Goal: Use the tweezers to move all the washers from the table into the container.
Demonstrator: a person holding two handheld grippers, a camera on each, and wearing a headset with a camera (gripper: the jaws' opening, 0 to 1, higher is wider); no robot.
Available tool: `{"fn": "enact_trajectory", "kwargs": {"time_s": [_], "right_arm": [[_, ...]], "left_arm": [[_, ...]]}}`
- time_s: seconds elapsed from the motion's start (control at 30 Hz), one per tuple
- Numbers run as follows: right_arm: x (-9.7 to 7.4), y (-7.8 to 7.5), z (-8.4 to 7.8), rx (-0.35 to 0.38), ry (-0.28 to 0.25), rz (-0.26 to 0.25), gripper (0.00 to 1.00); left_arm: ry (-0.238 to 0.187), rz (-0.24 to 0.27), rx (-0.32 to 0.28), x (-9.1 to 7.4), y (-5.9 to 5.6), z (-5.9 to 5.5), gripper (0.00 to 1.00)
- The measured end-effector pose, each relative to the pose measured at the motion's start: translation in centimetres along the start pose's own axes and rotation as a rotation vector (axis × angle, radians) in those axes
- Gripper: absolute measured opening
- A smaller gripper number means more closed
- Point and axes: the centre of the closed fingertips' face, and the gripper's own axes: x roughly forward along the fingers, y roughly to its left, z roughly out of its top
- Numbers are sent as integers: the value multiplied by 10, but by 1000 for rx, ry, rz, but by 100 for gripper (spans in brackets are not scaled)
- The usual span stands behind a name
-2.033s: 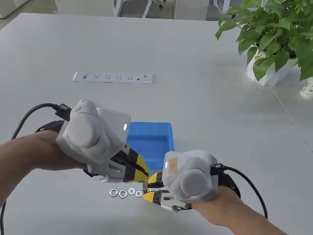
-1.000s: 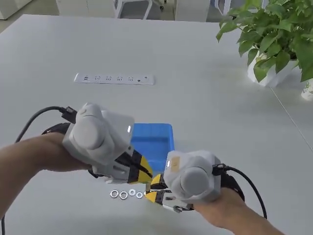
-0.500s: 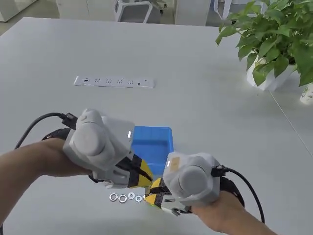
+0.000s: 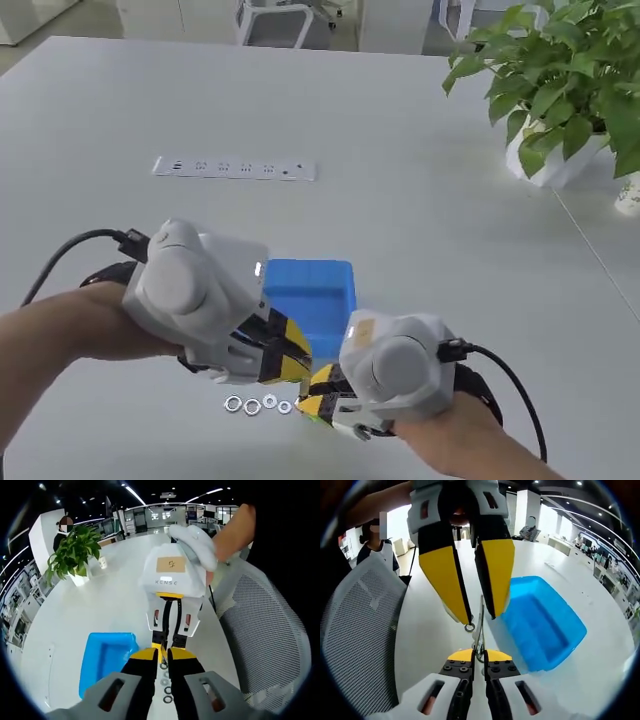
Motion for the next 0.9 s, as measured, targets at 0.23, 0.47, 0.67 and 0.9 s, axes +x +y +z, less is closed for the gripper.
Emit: {"fn": "enact_trajectory", "kwargs": {"time_s": [0.23,0.47,0.67,0.9], "right_arm": [[-1,0,0,-4,6,1,8],[-5,1,2,-3,11,7,8],[-13,-1,6,-8,9,-2,8],[-26,-6,18,-10,-3,-14,8]], "left_arm": [[-19,15,-35,-6,-1,-2,16],[-65,24,-114,-12,-5,-6,23],[-135,46,-197,-19,-6,-8,29],[-196,90,-279,-28,-4,-16,41]]}}
